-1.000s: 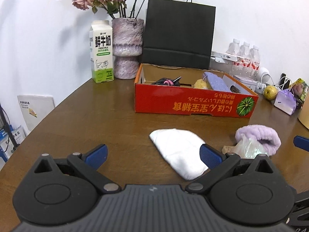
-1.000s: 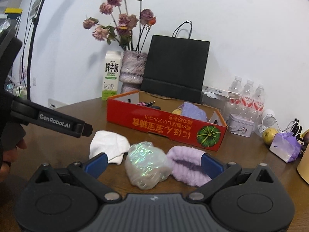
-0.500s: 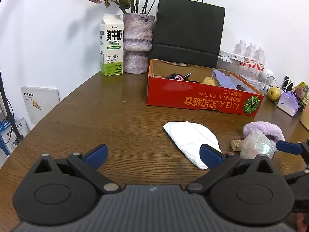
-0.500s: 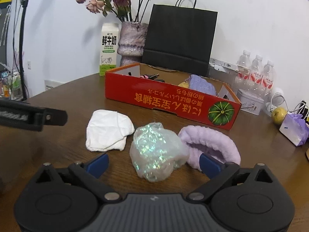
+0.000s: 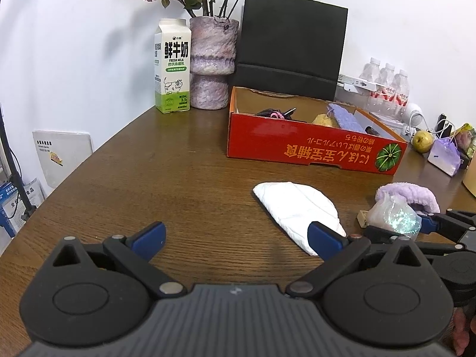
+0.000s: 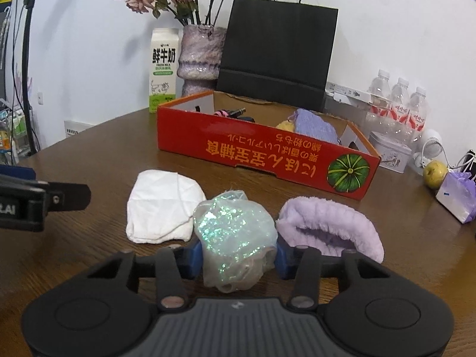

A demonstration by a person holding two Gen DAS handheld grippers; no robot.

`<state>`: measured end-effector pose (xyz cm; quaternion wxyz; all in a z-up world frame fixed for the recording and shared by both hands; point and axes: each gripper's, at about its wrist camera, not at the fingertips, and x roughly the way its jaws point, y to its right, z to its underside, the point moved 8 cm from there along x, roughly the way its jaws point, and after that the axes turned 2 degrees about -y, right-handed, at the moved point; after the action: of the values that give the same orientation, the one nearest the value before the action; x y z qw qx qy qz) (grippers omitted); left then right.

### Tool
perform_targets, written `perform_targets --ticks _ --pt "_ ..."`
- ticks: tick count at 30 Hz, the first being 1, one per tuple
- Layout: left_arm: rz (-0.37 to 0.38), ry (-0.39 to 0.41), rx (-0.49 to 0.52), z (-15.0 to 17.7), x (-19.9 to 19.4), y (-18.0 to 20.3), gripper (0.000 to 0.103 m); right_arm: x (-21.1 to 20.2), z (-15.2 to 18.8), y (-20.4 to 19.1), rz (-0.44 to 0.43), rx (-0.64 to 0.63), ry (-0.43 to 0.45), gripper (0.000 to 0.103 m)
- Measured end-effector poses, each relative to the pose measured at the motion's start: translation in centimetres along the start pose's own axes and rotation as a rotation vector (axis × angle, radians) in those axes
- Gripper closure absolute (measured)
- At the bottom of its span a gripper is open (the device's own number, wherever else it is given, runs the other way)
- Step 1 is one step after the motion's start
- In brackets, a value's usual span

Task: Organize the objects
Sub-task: 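Grasp the iridescent plastic bag with the right gripper while the left approaches the white cloth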

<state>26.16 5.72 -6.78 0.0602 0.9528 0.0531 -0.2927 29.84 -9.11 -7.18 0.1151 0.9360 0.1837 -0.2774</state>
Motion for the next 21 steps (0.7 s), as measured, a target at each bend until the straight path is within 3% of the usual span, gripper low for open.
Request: perform_targets --ticks 21 --pt "-0.029 -0.072 0.034 0.2 2.0 1.7 0.0 -4.4 -2.1 1.9 -0.053 0.046 0.243 0.06"
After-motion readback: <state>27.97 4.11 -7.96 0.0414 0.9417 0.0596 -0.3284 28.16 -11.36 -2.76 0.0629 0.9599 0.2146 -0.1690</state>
